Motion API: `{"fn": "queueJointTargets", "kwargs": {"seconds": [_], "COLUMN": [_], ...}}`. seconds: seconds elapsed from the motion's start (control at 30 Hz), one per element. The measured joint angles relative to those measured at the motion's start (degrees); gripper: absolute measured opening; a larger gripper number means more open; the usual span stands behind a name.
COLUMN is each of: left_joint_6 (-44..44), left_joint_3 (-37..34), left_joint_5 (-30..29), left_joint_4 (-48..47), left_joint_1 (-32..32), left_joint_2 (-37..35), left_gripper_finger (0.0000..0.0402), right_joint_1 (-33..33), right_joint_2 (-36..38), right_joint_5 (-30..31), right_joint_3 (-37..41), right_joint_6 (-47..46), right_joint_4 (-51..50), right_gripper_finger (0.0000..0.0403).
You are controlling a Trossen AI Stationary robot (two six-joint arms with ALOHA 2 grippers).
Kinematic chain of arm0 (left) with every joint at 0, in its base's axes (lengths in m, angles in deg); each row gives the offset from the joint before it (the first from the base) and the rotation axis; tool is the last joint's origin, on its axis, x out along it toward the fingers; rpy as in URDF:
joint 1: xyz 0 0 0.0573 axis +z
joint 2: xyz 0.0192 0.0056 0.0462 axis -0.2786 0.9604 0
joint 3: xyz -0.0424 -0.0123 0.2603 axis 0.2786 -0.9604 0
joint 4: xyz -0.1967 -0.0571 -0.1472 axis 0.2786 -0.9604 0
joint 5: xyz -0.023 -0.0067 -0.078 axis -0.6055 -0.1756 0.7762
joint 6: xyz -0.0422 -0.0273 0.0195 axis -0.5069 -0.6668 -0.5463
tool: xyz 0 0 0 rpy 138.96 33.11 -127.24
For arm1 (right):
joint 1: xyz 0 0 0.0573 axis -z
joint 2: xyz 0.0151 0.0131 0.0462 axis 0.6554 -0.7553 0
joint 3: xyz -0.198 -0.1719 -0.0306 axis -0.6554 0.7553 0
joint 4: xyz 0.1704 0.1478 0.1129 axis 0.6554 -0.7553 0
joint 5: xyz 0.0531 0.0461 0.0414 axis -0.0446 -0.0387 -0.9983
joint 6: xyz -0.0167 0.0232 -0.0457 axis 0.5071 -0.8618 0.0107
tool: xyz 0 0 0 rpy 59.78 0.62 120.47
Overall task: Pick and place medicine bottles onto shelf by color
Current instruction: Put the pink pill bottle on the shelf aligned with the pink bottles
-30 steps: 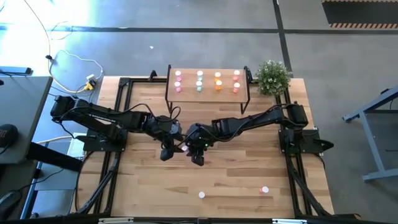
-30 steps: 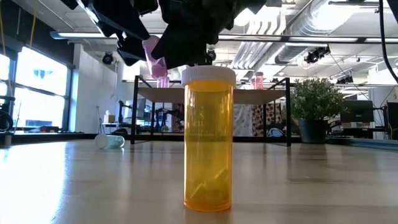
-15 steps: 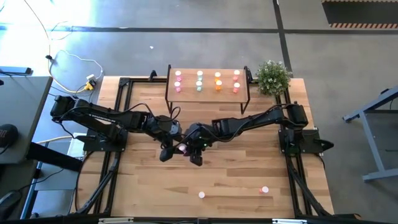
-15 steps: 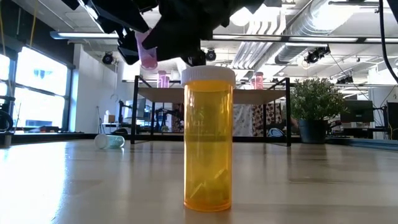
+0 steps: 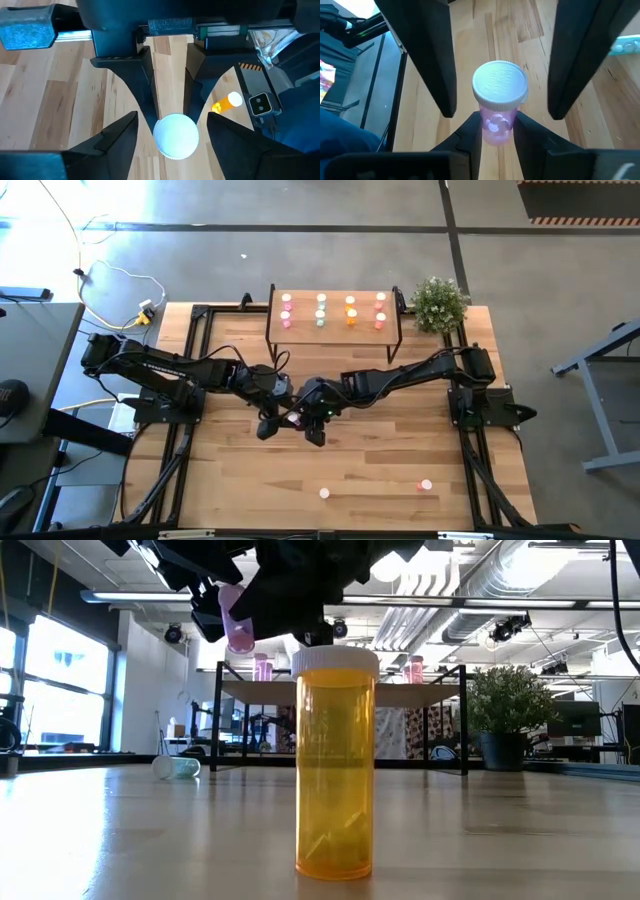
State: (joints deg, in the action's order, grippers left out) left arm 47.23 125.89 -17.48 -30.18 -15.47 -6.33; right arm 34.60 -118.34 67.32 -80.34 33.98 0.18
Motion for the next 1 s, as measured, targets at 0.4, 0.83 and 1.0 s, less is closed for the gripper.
{"fn": "queueJointTargets", "kwargs": {"seconds": [0.4, 0.83, 1.0], "left_joint_6": [1.5, 2.1, 2.2], "left_joint_3": [0.0, 0.0, 0.0], "left_joint_5": [0.0, -0.1, -0.1], "left_joint_4": [-0.2, -0.2, -0.2], "left_joint_1": [0.0, 0.0, 0.0], "left_joint_2": [0.0, -0.1, -0.1], "left_gripper_finger": [0.0126, 0.0116, 0.0116], "right_joint_1": [0.0, 0.6, 0.6], "right_joint_2": [0.0, 0.0, 0.0], "right_joint_5": [0.5, 1.0, 1.6], "right_joint_3": [0.0, 0.0, 0.0], "right_joint_6": [-0.2, 0.0, -0.2], "right_joint_4": [0.0, 0.0, 0.0], "right_gripper_finger": [0.0085, 0.0085, 0.0090]}}
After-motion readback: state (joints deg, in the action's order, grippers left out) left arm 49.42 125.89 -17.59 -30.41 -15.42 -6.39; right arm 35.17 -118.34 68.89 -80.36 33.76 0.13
